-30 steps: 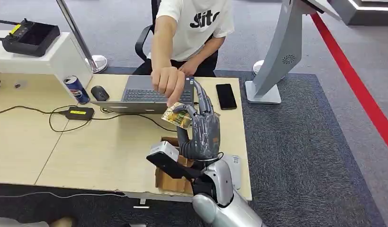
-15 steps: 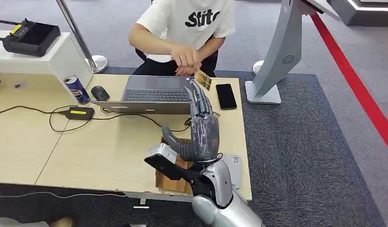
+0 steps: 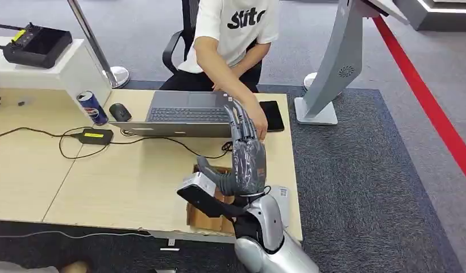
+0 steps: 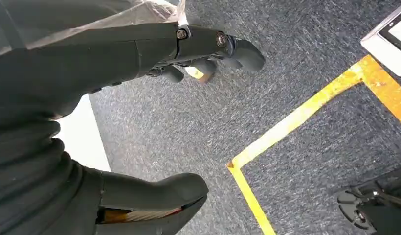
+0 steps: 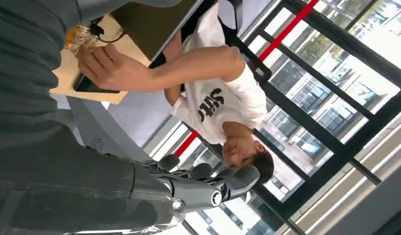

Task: Pass the card to the sensor for recognition and then transmit it.

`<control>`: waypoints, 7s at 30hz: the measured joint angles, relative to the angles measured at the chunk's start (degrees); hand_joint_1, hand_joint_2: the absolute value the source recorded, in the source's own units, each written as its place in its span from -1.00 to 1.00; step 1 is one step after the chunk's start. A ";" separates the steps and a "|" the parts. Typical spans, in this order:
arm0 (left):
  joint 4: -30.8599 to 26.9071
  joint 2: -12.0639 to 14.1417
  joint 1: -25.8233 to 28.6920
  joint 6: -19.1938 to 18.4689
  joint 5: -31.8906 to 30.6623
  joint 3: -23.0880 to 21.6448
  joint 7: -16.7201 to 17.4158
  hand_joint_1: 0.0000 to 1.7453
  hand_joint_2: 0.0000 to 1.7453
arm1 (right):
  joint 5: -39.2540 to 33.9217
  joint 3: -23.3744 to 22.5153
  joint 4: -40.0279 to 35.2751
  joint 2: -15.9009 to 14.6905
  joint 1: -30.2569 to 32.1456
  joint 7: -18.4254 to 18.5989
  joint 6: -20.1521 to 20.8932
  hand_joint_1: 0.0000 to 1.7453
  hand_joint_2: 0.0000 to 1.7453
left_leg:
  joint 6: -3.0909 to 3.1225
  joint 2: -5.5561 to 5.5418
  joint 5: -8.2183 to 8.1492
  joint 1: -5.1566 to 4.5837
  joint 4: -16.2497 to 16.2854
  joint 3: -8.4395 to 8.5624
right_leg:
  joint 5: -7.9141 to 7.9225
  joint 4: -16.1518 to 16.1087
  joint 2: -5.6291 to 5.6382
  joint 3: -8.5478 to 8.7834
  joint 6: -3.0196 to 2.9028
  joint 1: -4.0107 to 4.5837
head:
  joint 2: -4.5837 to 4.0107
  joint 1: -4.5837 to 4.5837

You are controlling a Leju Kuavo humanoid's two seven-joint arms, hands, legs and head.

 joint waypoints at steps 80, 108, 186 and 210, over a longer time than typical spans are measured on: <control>-0.07 0.35 -0.45 -1.22 -1.95 0.31 0.33 -1.00 1.00 | 14.56 1.75 5.20 -5.57 6.74 3.21 3.78 -1.00 1.00 | 0.00 0.00 0.00 -0.01 0.00 -0.01 | 0.00 -0.01 0.00 0.00 0.00 0.00 | 0.00 -0.02; -0.35 0.35 -0.81 -1.79 -2.93 0.33 0.33 -1.00 1.00 | 11.78 2.23 15.98 -4.20 5.63 3.50 1.16 -1.00 1.00 | 0.00 0.00 0.00 -0.01 0.00 -0.02 | 0.00 -0.01 0.00 0.00 0.00 0.00 | 0.00 -0.02; -0.35 0.35 -0.95 -2.27 -4.26 1.84 0.33 -1.00 1.00 | 12.11 2.23 18.93 -3.76 4.81 4.22 1.05 -0.40 1.00 | 0.00 0.01 0.00 -0.01 0.00 -0.01 | 0.00 -0.01 0.00 0.00 0.00 0.00 | 0.00 -0.02; -0.35 0.44 -0.90 -2.43 -4.68 2.75 0.20 -1.00 1.00 | 13.07 1.25 18.62 -6.32 4.79 5.59 1.44 -0.16 1.00 | 0.00 0.01 0.00 -0.01 0.00 -0.01 | 0.00 -0.01 0.00 0.00 0.00 0.00 | 0.00 -0.02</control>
